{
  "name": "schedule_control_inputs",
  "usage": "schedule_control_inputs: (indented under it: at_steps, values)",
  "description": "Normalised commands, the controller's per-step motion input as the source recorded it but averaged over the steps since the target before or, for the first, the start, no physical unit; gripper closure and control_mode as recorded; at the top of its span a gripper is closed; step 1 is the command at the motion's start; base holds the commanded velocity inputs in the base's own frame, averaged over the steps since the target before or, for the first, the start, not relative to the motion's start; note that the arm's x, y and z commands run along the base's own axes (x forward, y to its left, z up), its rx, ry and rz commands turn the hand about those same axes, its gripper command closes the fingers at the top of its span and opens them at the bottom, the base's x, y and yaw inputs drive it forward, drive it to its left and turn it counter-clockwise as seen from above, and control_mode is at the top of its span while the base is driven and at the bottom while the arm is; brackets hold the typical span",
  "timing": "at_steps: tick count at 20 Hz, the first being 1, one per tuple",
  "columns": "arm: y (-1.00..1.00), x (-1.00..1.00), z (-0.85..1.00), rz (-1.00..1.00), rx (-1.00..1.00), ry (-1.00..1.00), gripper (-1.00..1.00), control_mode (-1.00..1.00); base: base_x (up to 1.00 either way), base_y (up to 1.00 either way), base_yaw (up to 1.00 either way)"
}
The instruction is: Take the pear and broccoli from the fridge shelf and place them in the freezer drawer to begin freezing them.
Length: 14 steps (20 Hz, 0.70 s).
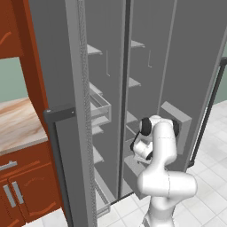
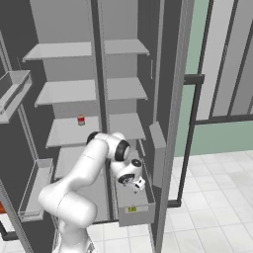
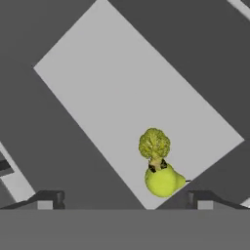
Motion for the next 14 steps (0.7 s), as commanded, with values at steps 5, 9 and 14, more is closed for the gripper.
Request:
schedule_control_inputs:
  at_steps: [5, 9, 14]
  values:
    - [0.0, 0.0, 0.84, 0.0, 0.0, -0.05, -1.0, -1.0, 0.0, 0.0, 0.0]
    - [0.0, -0.06, 0.74, 0.0, 0.0, -0.01, -1.0, -1.0, 0.0, 0.0, 0.0]
    - [0.0, -0.25, 0.62, 0.0, 0.0, 0.0, -1.0, -1.0, 0.0, 0.0, 0.0]
